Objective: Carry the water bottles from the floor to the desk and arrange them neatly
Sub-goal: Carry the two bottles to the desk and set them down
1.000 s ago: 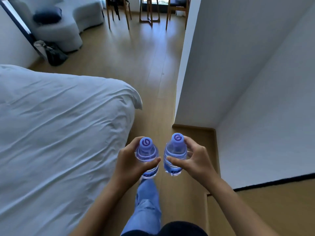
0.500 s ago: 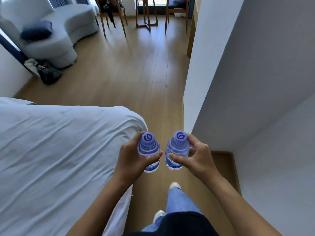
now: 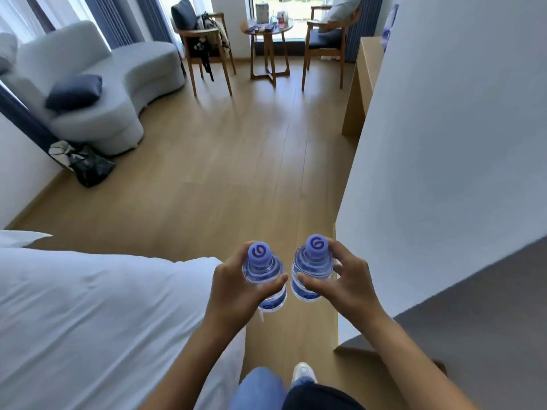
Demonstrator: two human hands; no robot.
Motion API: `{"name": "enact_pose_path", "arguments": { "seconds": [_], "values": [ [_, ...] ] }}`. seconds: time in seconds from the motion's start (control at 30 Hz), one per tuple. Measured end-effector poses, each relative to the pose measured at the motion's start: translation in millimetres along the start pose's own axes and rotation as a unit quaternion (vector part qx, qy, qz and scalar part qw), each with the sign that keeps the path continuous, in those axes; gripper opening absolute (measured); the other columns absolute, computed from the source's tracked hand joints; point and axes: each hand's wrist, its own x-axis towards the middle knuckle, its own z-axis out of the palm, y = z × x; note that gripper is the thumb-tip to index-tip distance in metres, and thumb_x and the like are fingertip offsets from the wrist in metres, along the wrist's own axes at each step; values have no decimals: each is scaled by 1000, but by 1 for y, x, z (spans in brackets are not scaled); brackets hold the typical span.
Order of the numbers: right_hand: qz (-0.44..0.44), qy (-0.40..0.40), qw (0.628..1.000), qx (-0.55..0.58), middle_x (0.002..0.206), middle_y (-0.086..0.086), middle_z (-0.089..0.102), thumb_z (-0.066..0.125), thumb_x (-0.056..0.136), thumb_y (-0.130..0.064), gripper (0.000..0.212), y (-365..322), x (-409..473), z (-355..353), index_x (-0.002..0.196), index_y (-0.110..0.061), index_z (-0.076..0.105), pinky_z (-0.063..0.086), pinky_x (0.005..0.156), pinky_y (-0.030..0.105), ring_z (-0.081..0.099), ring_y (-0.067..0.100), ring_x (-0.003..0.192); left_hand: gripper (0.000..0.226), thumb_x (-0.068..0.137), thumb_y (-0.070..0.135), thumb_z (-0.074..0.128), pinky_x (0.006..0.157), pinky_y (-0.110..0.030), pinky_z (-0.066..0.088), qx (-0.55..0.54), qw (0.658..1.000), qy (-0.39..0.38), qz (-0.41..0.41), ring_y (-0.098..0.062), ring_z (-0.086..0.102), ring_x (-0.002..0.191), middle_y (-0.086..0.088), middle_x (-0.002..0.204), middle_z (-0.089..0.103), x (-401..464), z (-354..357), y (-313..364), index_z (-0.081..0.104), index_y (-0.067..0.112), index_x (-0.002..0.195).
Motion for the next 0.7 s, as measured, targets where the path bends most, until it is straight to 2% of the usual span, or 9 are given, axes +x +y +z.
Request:
{"name": "enact_pose_path", "arguments": {
  "seconds": [0.07,0.27,0.47,0.57,0.7],
  "values": [
    [1,4,1000,-1,103,-30,68,88,70,-26,57,5,41,0,115,-42,57,48,81,6,67,-3,95,53,61,29,91,69,-3,46,-3,1000,7,-6,6,66,80,28,90,68,39,3,-10,58,52,95],
    [9,21,1000,5,107,-29,67,87,69,-28,56,31,160,5,115,-42,58,49,79,8,68,-1,96,47,59,26,93,63,-4,44,-5,1000,15,-10,5,64,73,28,85,68,170,13,-47,61,38,92],
    [35,52,998,5,103,-30,68,85,69,-38,52,52,289,20,113,-44,58,50,79,8,68,-1,96,44,62,37,88,67,-7,48,-19,999,-40,14,2,67,78,25,90,69,320,17,-79,62,36,97],
    [42,81,996,9,103,-26,69,83,68,-42,50,58,351,24,113,-44,60,52,79,12,69,3,95,45,63,28,92,68,-9,49,-24,998,-57,29,-1,68,78,20,88,70,393,18,-93,63,34,97],
    [55,96,994,10,101,-21,72,89,68,-25,53,72,428,21,111,-42,62,55,80,20,70,7,93,44,63,23,91,68,-10,49,-23,996,-87,28,0,67,77,19,86,70,479,28,-103,63,35,94]
  ]
}}
